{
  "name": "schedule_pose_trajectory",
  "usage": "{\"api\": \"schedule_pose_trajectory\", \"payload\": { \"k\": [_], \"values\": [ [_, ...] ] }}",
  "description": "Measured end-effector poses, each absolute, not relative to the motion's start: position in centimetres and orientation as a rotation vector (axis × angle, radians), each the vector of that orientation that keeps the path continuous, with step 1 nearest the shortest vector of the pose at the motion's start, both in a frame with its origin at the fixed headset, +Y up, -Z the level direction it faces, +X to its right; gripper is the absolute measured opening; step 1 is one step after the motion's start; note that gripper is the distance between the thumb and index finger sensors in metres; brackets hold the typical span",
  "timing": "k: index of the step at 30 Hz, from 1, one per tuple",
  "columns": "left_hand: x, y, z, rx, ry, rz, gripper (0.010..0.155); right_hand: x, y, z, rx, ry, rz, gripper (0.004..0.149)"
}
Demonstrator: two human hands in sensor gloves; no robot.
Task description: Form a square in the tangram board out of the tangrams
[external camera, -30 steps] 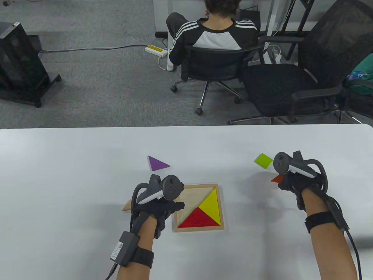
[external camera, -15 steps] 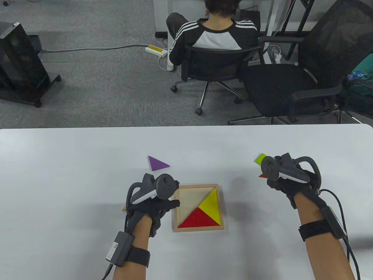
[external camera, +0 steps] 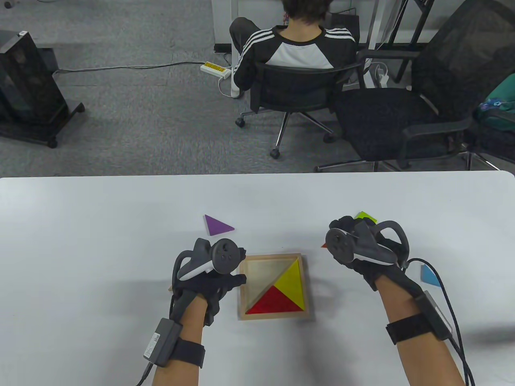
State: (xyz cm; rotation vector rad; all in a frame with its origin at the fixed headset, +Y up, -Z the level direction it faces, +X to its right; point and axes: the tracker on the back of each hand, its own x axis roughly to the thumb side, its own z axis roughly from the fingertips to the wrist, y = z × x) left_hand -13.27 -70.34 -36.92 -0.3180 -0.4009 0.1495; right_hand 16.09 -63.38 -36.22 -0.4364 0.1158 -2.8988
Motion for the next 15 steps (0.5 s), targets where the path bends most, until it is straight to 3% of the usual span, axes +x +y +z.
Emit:
{"api": "schedule_pose_trajectory", "payload": {
  "k": [15],
  "values": [
    [-13.4, -70.2, -36.9, -0.315, -0.411, 0.158, 0.075, 9.2, -66.0, -35.8, -0.599, 0.107, -2.949, 0.069]
  ]
}}
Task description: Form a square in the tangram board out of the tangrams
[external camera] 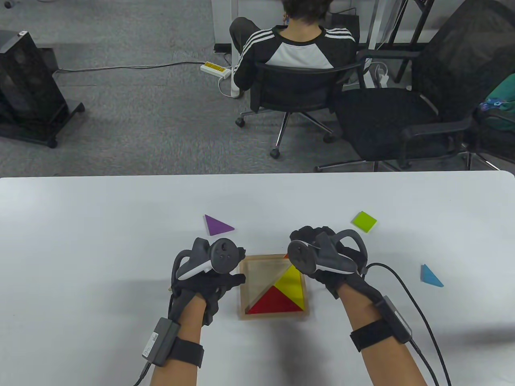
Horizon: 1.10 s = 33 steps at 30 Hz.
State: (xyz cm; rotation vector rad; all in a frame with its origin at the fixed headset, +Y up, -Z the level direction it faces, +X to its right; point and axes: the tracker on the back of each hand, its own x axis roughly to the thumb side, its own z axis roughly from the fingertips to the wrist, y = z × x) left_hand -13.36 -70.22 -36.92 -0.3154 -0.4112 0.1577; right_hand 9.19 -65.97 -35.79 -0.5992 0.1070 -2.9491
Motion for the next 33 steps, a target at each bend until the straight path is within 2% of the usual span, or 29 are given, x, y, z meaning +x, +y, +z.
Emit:
{"api": "schedule_pose_trajectory", "payload": {
  "k": [7, 16, 27, 33],
  "values": [
    [-13.4, -70.2, -36.9, -0.318, -0.411, 0.155, 0.075, 6.8, -67.6, -36.2, -0.645, 0.050, -2.934, 0.069],
    [-13.9, -70.6, -37.1, -0.330, -0.394, 0.162, 0.075, 5.6, -69.5, -37.0, -0.664, -0.016, -2.926, 0.068],
    [-14.0, -70.9, -37.2, -0.338, -0.385, 0.143, 0.075, 3.9, -73.3, -38.2, -0.681, -0.145, -2.857, 0.067],
    [-14.2, -71.0, -37.2, -0.347, -0.378, 0.145, 0.075, 3.4, -74.1, -38.7, -0.668, -0.189, -2.832, 0.066]
  ]
}}
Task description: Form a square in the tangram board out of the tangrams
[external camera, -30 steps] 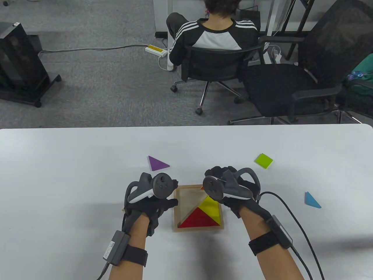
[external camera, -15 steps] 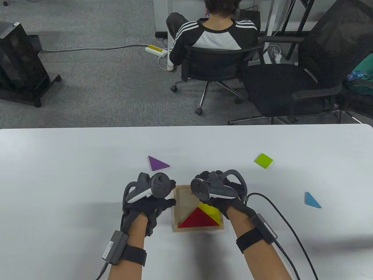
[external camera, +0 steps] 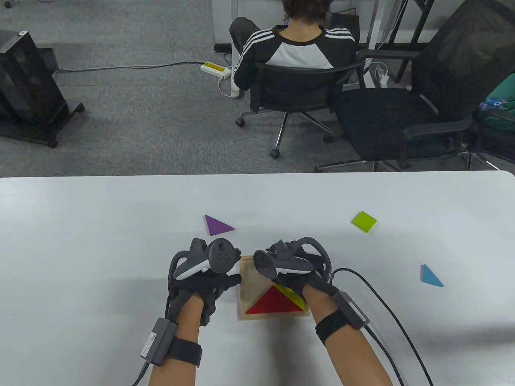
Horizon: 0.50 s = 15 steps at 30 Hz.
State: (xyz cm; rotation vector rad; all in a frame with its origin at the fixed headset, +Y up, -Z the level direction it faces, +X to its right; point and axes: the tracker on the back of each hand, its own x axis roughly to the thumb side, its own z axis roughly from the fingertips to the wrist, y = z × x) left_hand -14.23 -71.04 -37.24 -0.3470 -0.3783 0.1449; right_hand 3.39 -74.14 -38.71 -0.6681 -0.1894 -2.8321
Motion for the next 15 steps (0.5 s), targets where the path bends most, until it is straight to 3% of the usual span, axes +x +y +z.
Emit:
{"api": "schedule_pose_trajectory", "payload": {
  "k": [15],
  "values": [
    [-14.76, -71.17, -37.38, -0.359, -0.364, 0.160, 0.075, 2.32, -75.07, -39.20, -0.593, -0.205, -2.767, 0.065]
  ]
}}
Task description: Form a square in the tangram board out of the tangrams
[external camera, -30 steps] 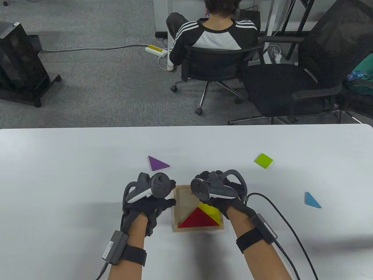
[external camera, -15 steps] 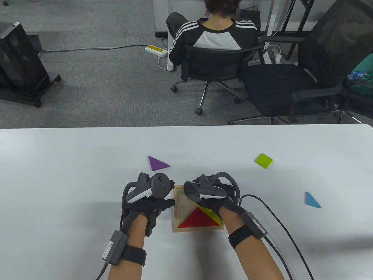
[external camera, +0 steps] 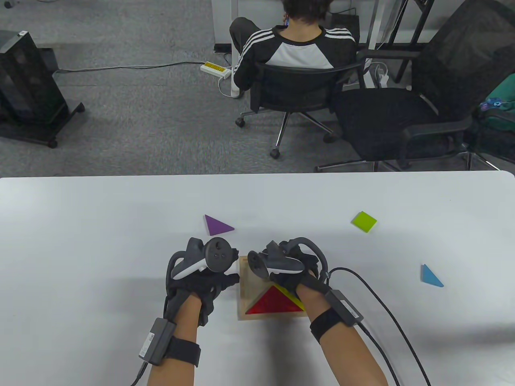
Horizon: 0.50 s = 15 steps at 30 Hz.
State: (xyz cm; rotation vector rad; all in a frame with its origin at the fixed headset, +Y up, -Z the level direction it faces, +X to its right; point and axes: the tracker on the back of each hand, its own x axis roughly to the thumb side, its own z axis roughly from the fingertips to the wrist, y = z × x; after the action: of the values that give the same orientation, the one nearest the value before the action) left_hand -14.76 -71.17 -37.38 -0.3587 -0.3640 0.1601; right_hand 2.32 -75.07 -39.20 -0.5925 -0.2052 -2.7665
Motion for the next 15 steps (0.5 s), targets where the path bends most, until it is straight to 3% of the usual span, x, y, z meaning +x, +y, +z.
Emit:
{"api": "schedule_pose_trajectory", "payload": {
  "k": [15],
  "values": [
    [-14.89, -71.14, -37.40, -0.365, -0.359, 0.166, 0.075, 2.03, -75.14, -38.99, -0.558, -0.169, -2.738, 0.066]
  ]
}}
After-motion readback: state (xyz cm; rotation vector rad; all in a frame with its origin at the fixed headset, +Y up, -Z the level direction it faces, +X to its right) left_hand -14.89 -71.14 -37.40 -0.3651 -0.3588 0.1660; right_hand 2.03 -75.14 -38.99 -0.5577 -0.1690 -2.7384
